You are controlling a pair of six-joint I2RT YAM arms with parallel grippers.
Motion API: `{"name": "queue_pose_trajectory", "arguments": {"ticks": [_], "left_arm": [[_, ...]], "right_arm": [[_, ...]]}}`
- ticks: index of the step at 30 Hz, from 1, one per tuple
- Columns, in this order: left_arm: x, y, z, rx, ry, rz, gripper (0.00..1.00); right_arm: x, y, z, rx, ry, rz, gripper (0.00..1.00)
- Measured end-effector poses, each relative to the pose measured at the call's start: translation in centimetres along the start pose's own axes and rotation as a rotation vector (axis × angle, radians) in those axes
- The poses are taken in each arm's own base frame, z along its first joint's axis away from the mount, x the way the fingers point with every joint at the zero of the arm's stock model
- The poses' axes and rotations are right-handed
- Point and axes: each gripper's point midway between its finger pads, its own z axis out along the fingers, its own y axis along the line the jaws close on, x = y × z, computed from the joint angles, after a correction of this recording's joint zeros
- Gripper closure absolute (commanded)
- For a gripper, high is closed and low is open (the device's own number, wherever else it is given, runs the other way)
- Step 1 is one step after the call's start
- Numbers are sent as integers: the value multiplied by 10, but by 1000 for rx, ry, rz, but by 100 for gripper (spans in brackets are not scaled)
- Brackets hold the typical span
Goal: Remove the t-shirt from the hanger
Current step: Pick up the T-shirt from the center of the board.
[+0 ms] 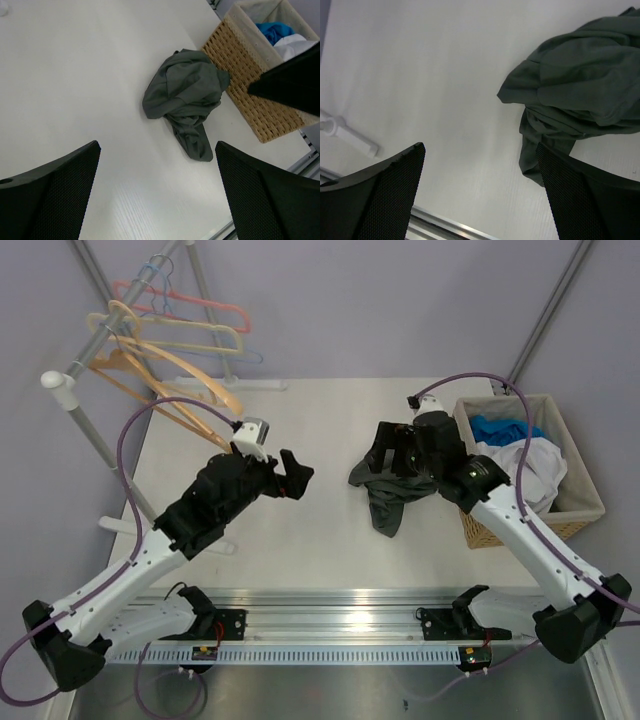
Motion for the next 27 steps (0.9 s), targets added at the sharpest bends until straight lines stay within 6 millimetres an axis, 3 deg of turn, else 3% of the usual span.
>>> {"name": "queue_pose_trajectory", "arguments": {"ticks": [6, 9, 14, 19, 22, 27], "left_arm": [[62, 12, -6, 31, 31, -3, 1], [84, 9, -5, 81, 68, -1, 1], [78, -16, -1, 206, 52, -10, 1], [88, -21, 7, 230, 88, -12, 1], [92, -22, 7, 239, 104, -23, 1], [95, -28, 3, 275, 105, -53, 1]], "right_arm": [[6, -35, 40, 176, 39, 76, 1], [7, -54, 64, 265, 58, 88, 0], [36, -103, 116, 401, 193, 129, 1], [72, -150, 155, 521, 339, 146, 1], [88, -160, 163, 526, 398, 149, 1], [102, -158, 177, 486, 463, 142, 1]]}}
